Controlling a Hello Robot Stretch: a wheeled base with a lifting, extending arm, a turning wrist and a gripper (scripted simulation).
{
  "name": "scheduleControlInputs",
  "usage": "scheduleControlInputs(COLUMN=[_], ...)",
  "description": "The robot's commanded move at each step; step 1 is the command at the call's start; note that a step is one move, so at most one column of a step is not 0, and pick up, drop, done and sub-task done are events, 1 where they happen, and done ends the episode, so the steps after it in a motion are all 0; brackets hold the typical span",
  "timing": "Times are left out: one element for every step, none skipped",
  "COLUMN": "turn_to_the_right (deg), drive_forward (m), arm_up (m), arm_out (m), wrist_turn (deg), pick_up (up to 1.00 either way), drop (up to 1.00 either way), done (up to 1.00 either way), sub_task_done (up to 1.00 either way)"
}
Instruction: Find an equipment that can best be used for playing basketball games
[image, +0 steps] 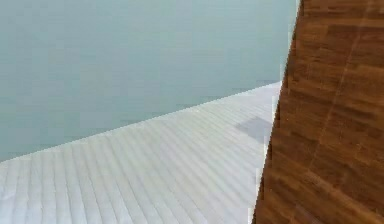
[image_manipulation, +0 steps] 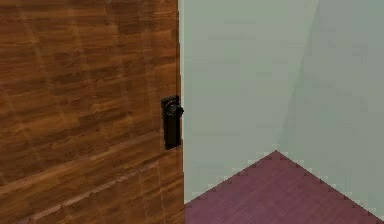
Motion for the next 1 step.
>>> scheduleControlInputs(turn_to_the_right=[-3.0], drive_forward=[0.00], arm_up=[0.00], arm_out=[0.00], wrist_turn=[0.0], pick_up=[0.00], drop=[0.00], done=[0.00], sub_task_done=[0.00])
